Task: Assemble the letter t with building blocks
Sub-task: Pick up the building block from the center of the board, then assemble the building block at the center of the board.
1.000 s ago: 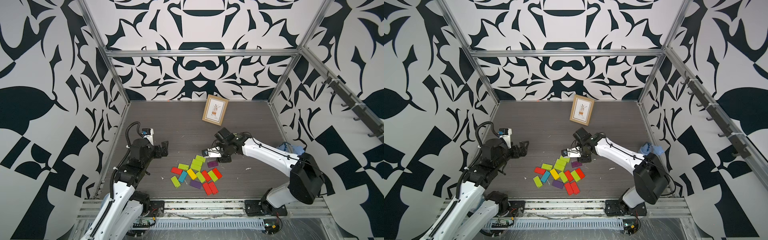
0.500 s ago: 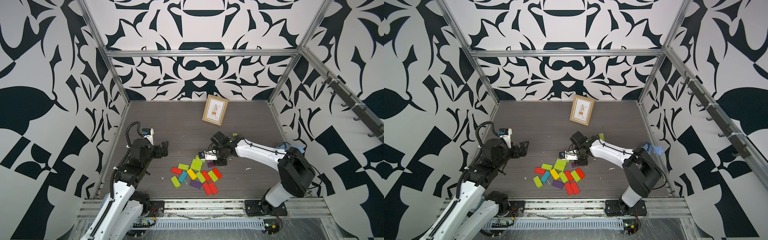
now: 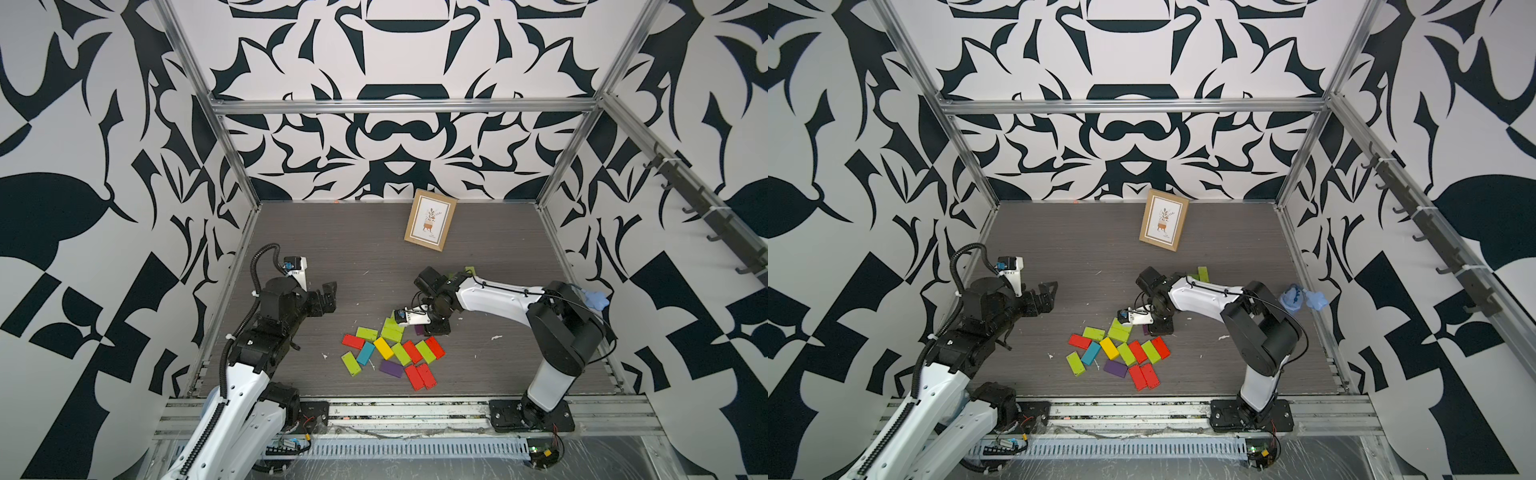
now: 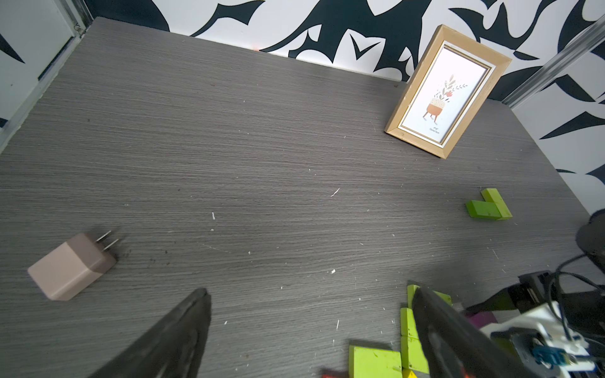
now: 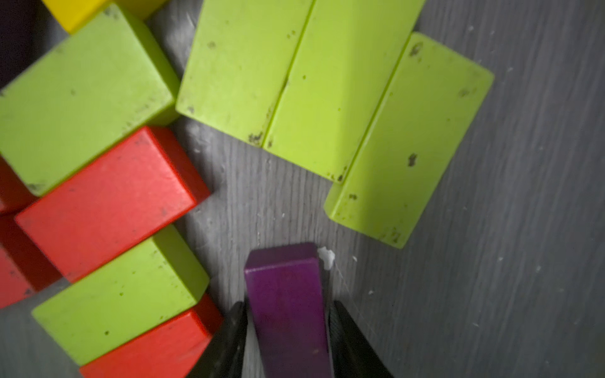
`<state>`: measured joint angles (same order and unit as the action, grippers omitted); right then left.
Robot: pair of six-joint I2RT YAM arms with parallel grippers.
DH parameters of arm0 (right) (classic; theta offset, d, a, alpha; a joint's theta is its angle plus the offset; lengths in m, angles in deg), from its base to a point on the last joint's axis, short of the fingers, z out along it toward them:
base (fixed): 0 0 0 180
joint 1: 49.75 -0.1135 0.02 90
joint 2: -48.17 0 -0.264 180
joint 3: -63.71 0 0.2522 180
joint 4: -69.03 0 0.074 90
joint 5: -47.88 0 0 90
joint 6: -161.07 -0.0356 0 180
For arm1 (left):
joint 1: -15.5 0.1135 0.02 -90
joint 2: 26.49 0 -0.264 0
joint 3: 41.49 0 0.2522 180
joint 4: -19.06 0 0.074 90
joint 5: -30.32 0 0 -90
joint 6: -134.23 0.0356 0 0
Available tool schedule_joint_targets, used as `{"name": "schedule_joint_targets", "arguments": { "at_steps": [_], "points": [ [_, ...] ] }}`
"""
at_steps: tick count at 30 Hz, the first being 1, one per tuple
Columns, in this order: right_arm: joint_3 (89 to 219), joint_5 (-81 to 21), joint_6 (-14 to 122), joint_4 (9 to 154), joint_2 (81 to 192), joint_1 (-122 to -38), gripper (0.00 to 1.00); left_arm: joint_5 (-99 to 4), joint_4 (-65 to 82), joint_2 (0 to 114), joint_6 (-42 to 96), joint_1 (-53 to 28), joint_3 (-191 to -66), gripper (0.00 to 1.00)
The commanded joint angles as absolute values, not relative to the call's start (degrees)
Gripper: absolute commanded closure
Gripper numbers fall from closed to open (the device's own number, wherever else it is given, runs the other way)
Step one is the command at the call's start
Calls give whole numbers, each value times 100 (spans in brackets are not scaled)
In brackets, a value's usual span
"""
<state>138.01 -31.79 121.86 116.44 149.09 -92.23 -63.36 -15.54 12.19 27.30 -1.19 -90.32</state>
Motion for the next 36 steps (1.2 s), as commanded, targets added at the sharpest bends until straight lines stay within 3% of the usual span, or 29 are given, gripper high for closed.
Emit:
{"name": "schedule_joint_targets", "arguments": {
  "at_steps": [1, 3, 9, 18, 36],
  "points": [
    [14014, -3096, 12243, 11864, 14887, -9238, 57, -6372, -1543, 1161, 2698, -120, -8930, 0],
    [14026, -3134, 12260, 11891, 14906, -9240, 59, -6372, -1527, 1160, 2701, -120, -8928, 0],
    [14111, -3276, 12337, 11963, 14953, -9237, 74, -6372, -1515, 1159, 2707, -120, -8917, 0],
    [14063, -3357, 12684, 11771, 14350, -9038, 87, -6372, -1463, 1146, 2726, -120, -8893, 0],
    [15201, -3515, 14103, 13066, 13847, -7302, 90, -6295, -1369, 1029, 2745, -120, -8873, 0]
  ]
}}
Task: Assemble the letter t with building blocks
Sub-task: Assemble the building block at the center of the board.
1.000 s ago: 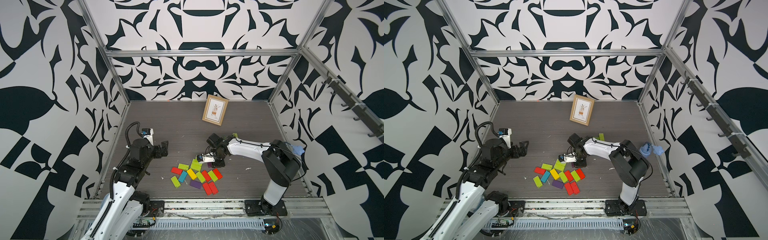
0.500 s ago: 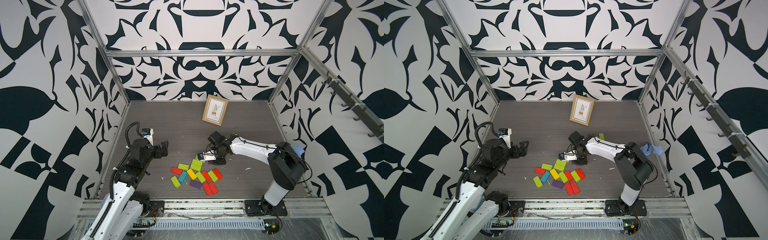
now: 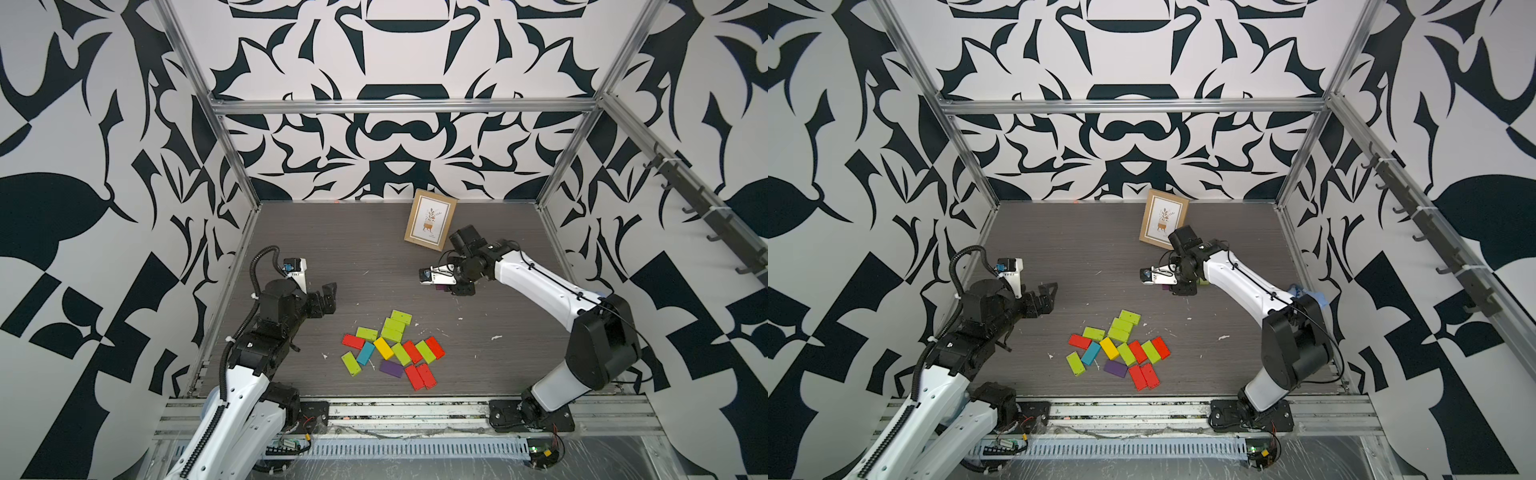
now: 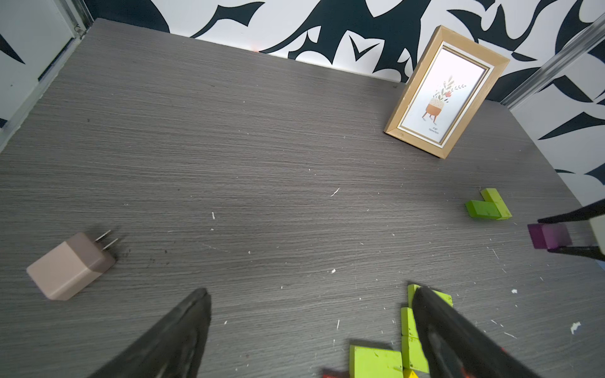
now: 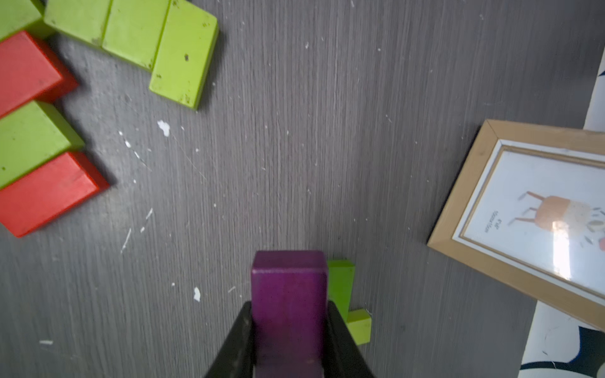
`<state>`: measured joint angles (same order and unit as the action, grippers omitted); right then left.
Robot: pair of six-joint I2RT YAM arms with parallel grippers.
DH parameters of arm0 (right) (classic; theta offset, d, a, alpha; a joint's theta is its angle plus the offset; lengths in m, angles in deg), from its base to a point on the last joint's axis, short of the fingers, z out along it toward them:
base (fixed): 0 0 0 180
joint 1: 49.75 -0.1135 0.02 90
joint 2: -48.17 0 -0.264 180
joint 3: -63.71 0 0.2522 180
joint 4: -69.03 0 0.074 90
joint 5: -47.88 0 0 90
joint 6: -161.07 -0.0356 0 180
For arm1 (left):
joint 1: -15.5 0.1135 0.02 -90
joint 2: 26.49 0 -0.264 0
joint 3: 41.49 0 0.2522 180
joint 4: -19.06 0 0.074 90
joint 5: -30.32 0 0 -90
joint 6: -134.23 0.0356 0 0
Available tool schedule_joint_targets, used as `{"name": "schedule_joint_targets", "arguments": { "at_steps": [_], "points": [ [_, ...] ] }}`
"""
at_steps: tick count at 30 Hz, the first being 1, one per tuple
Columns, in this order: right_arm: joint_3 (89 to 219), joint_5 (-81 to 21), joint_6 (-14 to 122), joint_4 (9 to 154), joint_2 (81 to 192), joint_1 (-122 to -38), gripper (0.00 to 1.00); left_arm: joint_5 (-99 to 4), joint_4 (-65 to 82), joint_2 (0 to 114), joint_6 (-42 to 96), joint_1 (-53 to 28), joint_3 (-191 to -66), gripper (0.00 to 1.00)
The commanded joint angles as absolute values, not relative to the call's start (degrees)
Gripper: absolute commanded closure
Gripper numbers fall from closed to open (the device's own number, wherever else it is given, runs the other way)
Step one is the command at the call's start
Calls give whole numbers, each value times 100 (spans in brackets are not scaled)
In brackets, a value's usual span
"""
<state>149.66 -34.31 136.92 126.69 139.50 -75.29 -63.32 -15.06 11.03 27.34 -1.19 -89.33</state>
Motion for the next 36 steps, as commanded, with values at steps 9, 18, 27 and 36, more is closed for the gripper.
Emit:
{"name": "schedule_joint_targets", "arguments": {
  "at_steps": [9, 18, 27, 36],
  "points": [
    [15819, -4322, 14681, 13595, 14643, -6566, 89, -6240, -1282, 940, 2753, -120, -8819, 0],
    [15851, -4710, 14937, 13397, 15353, -6034, 88, -6189, -1071, 842, 2734, -120, -8649, 0],
    [15886, -4581, 15015, 13208, 15709, -5616, 87, -6140, -1026, 905, 2753, -120, -8671, 0],
    [15918, -4529, 15114, 12966, 16087, -5437, 87, -6126, -1035, 867, 2756, -120, -8689, 0]
  ]
}}
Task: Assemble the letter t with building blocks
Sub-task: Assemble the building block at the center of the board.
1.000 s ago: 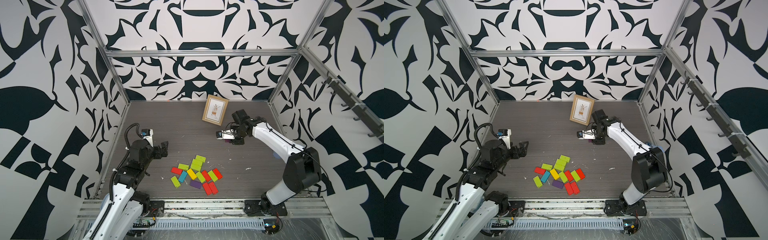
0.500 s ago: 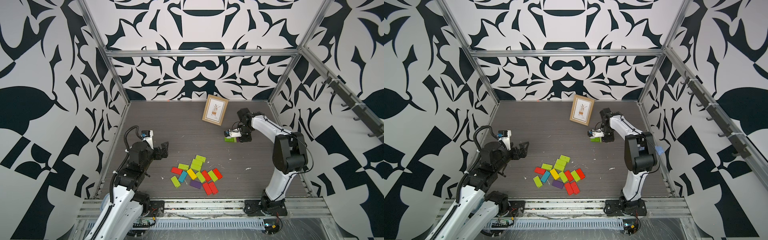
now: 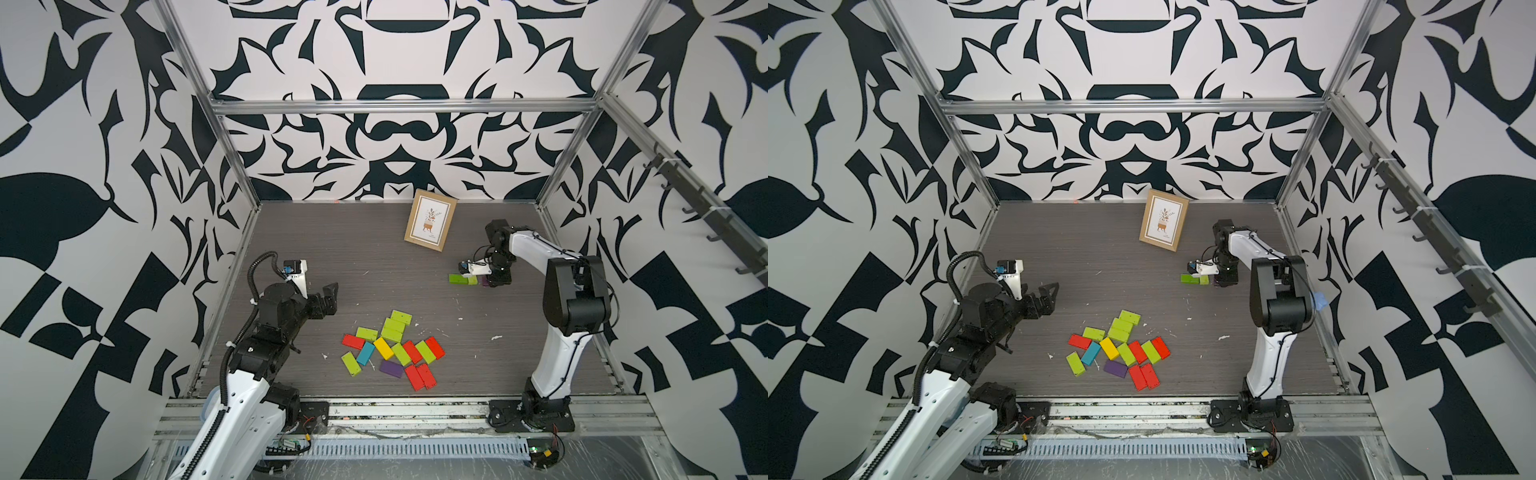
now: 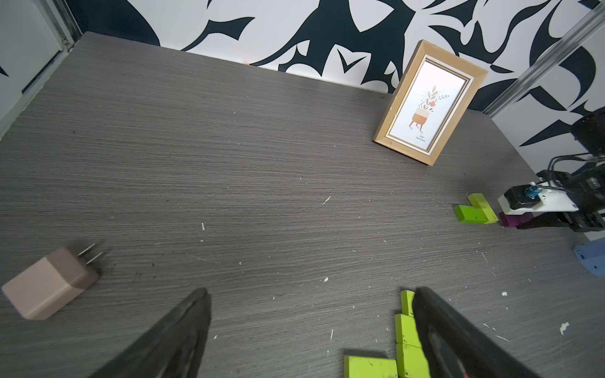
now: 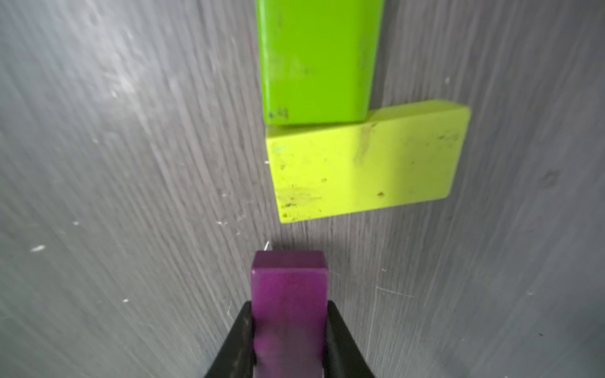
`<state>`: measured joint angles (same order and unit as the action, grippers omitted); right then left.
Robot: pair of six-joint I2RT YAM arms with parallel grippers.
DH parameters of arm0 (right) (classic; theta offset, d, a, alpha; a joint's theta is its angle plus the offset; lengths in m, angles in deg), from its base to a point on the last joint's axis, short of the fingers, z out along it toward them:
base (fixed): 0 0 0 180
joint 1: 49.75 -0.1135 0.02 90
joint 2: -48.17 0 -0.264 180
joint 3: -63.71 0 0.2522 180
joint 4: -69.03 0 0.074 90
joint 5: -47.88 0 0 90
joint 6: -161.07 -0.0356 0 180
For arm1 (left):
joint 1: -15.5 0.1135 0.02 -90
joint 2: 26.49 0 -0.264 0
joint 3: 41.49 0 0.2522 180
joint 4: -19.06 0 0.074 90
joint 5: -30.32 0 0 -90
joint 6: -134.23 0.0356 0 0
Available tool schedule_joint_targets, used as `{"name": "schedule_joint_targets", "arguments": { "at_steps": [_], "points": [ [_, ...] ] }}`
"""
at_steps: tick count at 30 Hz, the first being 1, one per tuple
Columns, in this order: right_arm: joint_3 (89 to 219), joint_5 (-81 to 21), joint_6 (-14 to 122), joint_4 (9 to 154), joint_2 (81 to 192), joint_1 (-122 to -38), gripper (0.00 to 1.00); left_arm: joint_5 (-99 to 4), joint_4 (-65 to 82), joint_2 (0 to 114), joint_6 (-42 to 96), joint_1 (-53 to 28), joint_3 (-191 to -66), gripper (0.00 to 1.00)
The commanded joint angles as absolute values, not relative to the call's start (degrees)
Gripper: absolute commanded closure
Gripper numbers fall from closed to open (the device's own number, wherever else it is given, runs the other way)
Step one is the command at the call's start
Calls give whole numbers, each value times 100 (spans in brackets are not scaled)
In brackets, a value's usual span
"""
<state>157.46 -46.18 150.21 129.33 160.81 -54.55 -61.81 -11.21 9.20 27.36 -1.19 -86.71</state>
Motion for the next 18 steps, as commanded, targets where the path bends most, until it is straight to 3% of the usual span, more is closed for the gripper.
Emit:
{"name": "schedule_joint_targets", "arguments": {
  "at_steps": [1, 18],
  "points": [
    [15930, -4508, 15115, 12978, 16114, -5439, 87, -6126, -1032, 867, 2754, -120, -8685, 0],
    [16123, -4282, 15215, 13193, 16426, -5504, 83, -6151, -1043, 853, 2757, -120, -8658, 0]
  ]
}}
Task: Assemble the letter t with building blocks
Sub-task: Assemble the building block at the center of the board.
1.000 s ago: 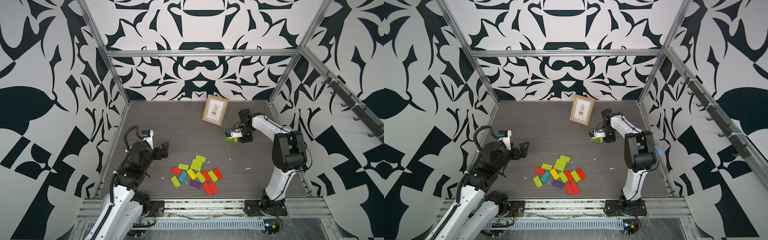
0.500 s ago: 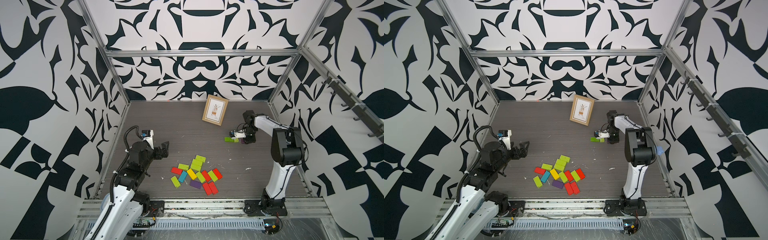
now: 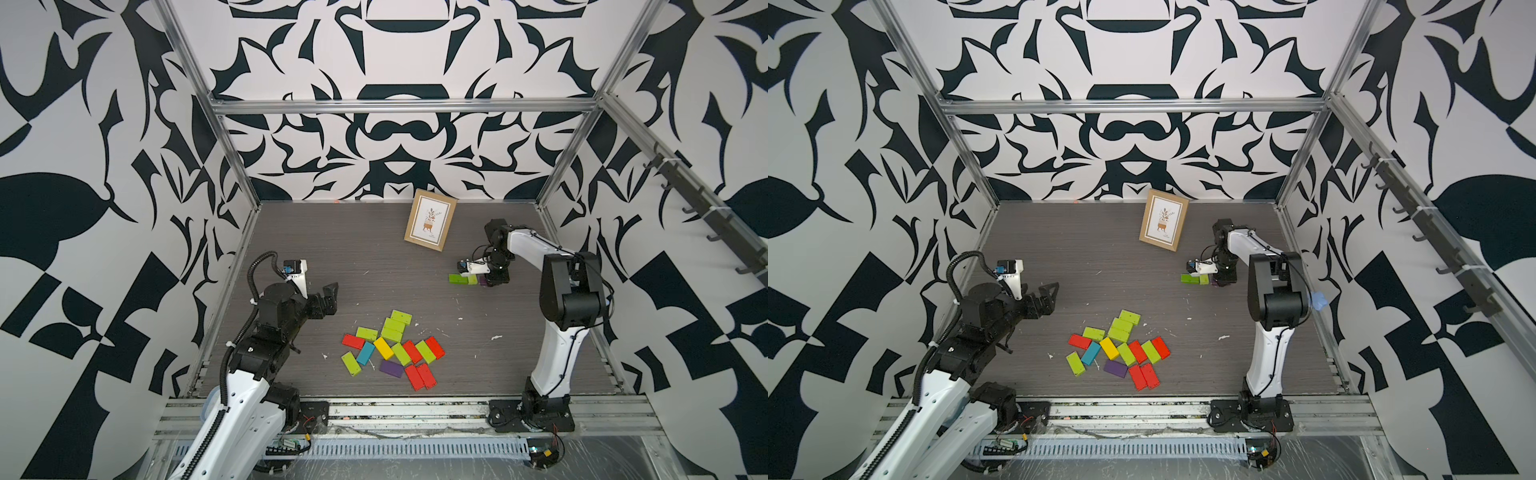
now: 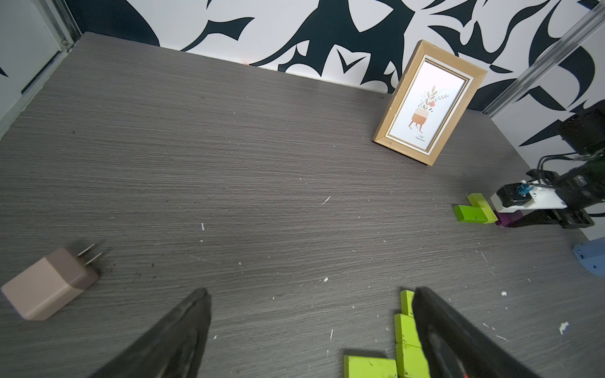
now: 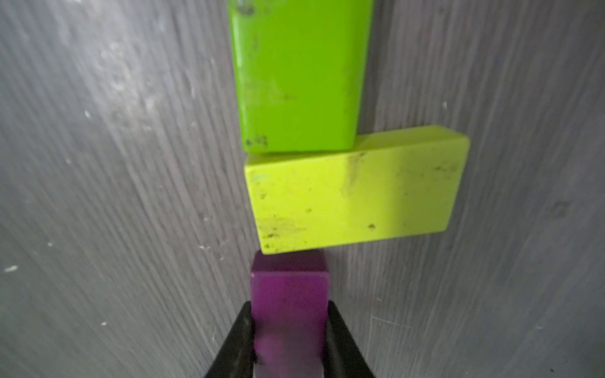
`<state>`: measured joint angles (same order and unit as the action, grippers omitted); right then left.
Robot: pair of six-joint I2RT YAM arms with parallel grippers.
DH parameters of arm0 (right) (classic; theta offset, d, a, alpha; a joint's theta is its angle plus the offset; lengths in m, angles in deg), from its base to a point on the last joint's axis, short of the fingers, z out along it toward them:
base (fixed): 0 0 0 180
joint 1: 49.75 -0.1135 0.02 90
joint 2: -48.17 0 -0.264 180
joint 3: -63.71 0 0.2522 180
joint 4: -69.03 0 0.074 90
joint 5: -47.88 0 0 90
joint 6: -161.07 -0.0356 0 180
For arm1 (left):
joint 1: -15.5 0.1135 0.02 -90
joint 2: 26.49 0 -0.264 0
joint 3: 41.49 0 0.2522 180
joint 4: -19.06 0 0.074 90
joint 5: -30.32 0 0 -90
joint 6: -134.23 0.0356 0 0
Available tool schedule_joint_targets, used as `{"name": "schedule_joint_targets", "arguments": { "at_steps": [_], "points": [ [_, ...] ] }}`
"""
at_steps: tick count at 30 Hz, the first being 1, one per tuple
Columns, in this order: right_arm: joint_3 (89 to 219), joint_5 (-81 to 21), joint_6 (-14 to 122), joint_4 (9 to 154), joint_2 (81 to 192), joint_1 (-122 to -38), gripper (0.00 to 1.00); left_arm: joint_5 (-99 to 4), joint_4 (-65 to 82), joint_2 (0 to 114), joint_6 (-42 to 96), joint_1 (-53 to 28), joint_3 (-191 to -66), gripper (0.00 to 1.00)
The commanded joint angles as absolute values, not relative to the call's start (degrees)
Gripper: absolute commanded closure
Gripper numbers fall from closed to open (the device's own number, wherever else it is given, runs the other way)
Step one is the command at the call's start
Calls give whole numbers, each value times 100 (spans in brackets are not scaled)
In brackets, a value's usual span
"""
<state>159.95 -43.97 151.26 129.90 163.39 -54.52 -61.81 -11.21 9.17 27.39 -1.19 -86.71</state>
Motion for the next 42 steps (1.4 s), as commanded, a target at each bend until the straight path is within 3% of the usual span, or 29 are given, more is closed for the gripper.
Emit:
{"name": "schedule_joint_targets", "arguments": {
  "at_steps": [1, 42],
  "points": [
    [16107, -4275, 15219, 13191, 16435, -5522, 83, -6151, -1044, 857, 2758, -124, -8662, 0],
    [15965, -4413, 14987, 12820, 16644, -5753, 76, -6169, -1148, 733, 2691, -120, -8649, 0]
  ]
}}
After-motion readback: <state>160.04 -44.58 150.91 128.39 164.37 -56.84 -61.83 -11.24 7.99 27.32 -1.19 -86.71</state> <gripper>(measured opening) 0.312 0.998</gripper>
